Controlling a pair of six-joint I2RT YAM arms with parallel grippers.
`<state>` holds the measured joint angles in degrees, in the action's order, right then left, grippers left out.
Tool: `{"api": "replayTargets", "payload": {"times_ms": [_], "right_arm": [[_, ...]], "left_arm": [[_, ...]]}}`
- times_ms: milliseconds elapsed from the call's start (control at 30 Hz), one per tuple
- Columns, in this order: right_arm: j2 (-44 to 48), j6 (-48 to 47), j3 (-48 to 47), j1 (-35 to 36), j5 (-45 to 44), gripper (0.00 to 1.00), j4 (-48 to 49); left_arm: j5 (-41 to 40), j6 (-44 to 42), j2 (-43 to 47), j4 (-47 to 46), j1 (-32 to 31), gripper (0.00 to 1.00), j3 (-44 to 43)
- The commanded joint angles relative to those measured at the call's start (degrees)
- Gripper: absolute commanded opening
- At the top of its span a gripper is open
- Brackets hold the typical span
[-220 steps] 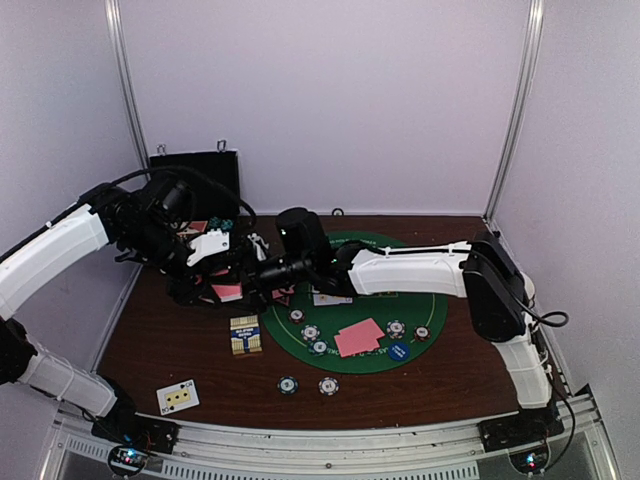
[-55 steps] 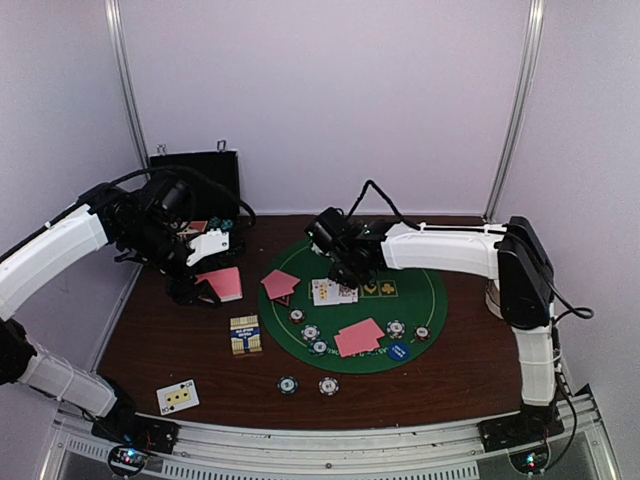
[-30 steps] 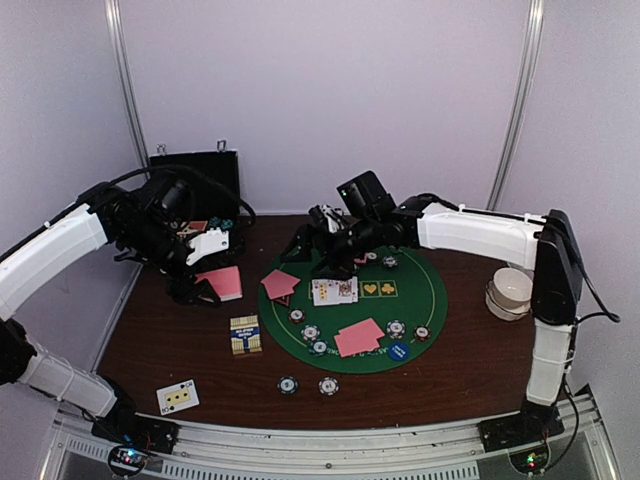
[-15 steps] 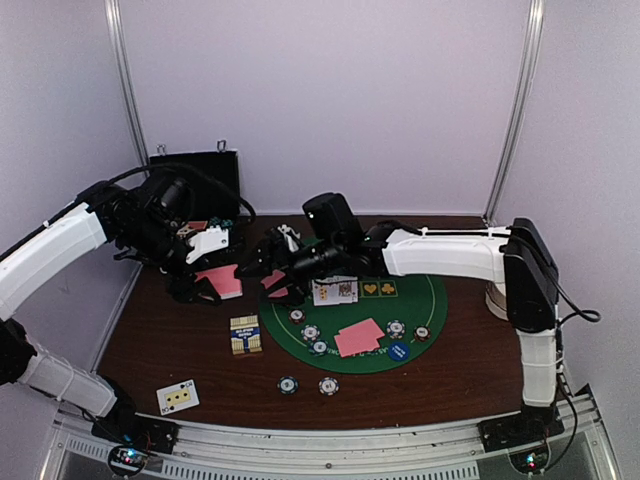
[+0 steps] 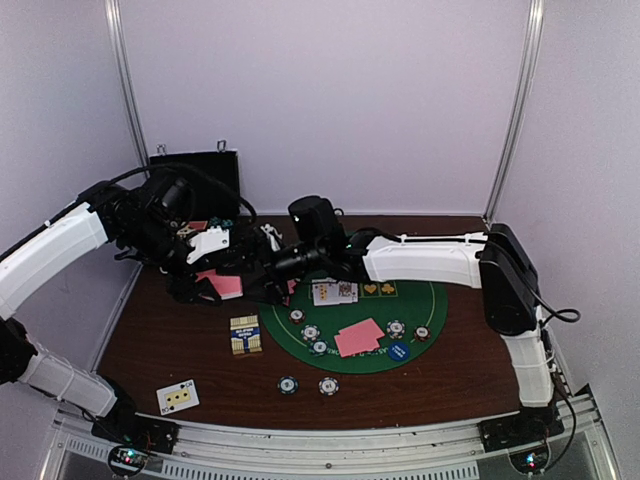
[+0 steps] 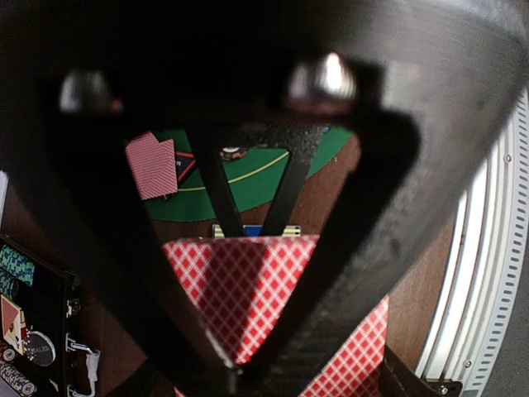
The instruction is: Distribute texas hold em gaming equipment
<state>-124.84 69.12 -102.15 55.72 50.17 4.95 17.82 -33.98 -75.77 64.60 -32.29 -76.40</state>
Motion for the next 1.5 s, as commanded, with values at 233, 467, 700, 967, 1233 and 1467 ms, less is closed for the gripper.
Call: {"api": "replayTargets", "payload": {"times_ms": [233, 467, 700, 967, 1233, 1467], "right_arm": [[-4.79, 1.50, -4.92, 0.57, 1.40, 0.77, 0.25], [-2.93, -1.36, -2.25, -1.06, 1.19, 0.64, -3.40], [0.62, -5.53, 0.48, -2.45, 1.29, 0.51, -7.95], [3.30, -7.20, 0.46, -2.89, 2.02, 0.35, -10.50], [5.83, -7.53, 0.87, -3.15, 2.75, 0.20, -12.05], [8.22, -6.09, 3.36, -3.82, 3.91, 0.20, -10.53]], "left_arm": [[1.21, 0.19, 0.17, -1.29, 0.04, 0.00, -1.68], [1.20, 0.27, 0.42, -1.29, 0.04, 0.00, -1.60], [1.39, 0.45, 0.41, -1.32, 0.04, 0.00, -1.56], [1.45, 0.42, 0.31, -1.31, 0.04, 0.00, -1.56], [1.39, 0.43, 0.25, -1.27, 0.04, 0.00, -1.55], [1.35, 0.41, 0.10, -1.31, 0.04, 0.00, -1.66]]}}
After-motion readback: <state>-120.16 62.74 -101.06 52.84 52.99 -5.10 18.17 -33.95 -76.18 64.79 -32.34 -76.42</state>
